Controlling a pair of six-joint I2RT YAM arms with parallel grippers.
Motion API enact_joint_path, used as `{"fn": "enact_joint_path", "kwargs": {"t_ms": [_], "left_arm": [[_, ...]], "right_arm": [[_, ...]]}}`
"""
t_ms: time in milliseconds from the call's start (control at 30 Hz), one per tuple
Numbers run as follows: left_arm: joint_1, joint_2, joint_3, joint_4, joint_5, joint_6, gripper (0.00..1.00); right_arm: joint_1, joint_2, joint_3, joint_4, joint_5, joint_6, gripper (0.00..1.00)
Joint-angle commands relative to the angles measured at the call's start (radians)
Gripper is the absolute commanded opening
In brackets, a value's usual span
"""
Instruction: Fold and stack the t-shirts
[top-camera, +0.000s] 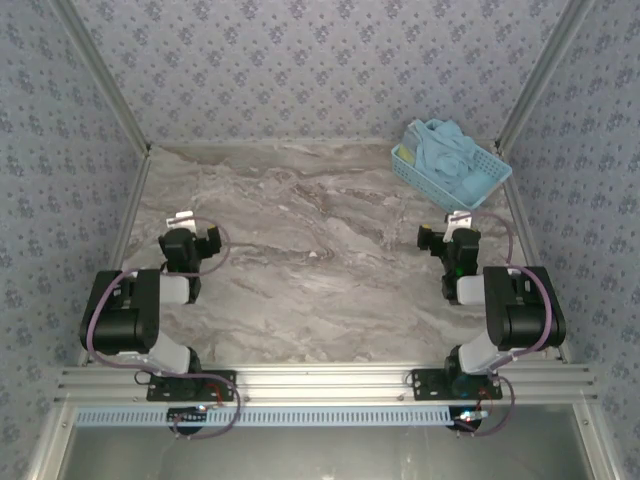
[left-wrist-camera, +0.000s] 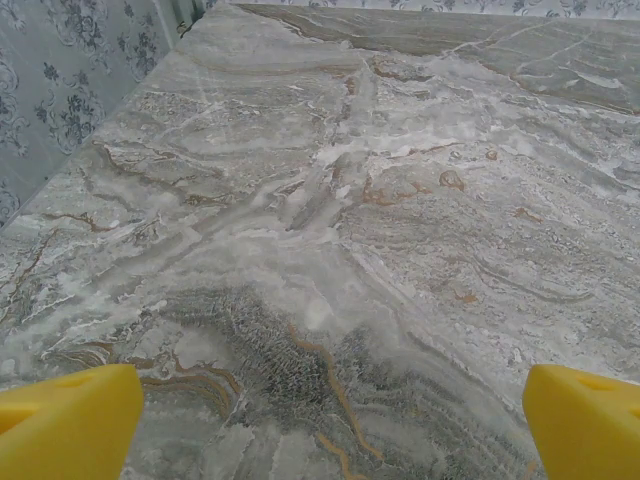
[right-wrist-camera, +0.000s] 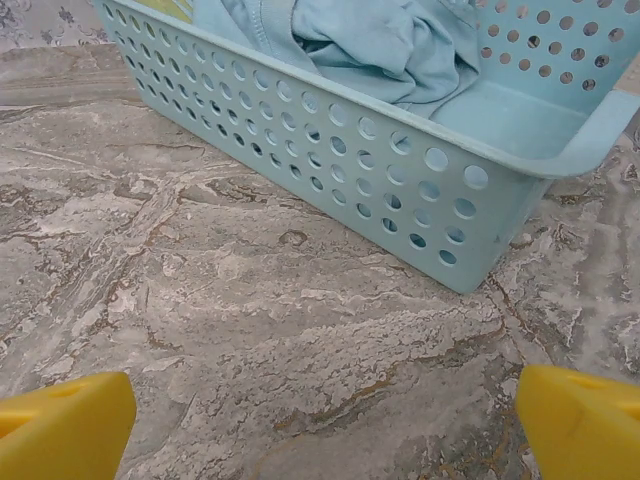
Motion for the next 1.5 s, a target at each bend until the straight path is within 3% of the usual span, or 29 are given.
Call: {"fn": "enact_joint_path", "kwargs": {"t_ms": [0,700,767,867,967,1033,1067,1100,1133,1167,1200,1233,1267,1300,1333,1400,1467], "left_arm": [[-0.004,0.005,0.016,0.030,0.007,0.011,0.98],[-0.004,0.004,0.017,0.028,0.007,0.011,0.98],[-0.004,0.003,0.012,0.035,0.008,0.011,0.98],[-0.023,-0.071,0.012,-0.021,-0.055,0.016,0.98],[-0.121,-0.241,0.057,-0.187,-0.234,0.065,0.98],[-0.189,-0.344,0.112,-0.262,-0.291,0.085,0.98],[-0.217,-0.375,0.172,-0.329,-0.321,0.072,0.98],[-0.237,-0.390,0.270,-0.464,-0.391,-0.033,0.98],[-0.233,-0.391,0.394,-0.703,-0.423,-0.186,0.98],[-0.202,-0.373,0.548,-1.007,-0.364,-0.362,0.98],[-0.173,-0.335,0.691,-1.244,-0.329,-0.515,0.98],[-0.145,-0.295,0.748,-1.310,-0.302,-0.595,0.98],[-0.088,-0.253,0.789,-1.329,-0.151,-0.638,0.98],[-0.036,-0.206,0.827,-1.332,0.009,-0.682,0.98],[-0.021,-0.170,0.854,-1.322,0.096,-0.702,0.98],[-0.047,-0.110,0.917,-1.284,0.196,-0.691,0.98],[-0.099,-0.073,0.972,-1.264,0.246,-0.663,0.97]], "right_arm": [[-0.005,-0.001,0.015,0.000,-0.016,-0.015,1.00],[-0.005,-0.001,0.016,0.000,-0.019,-0.015,1.00],[-0.004,-0.005,-0.004,0.023,0.007,-0.015,1.00],[0.050,-0.085,-0.081,0.110,0.161,-0.044,1.00],[0.192,-0.294,-0.054,-0.027,0.357,-0.144,1.00],[0.239,-0.451,0.035,-0.156,0.381,-0.091,1.00],[0.251,-0.510,0.136,-0.340,0.423,0.008,1.00],[0.245,-0.542,0.286,-0.610,0.441,0.213,1.00],[0.221,-0.552,0.393,-0.834,0.420,0.353,1.00],[0.194,-0.544,0.497,-0.979,0.403,0.452,1.00],[0.157,-0.514,0.533,-0.980,0.366,0.510,1.00],[0.097,-0.483,0.567,-0.993,0.270,0.558,1.00],[0.033,-0.433,0.618,-1.008,0.164,0.591,1.00],[0.009,-0.374,0.700,-1.068,0.144,0.597,1.00],[0.007,-0.305,0.778,-1.142,0.149,0.594,1.00],[0.003,-0.140,1.006,-1.328,0.117,0.591,1.00],[-0.018,0.004,1.166,-1.430,0.062,0.570,0.92]]}}
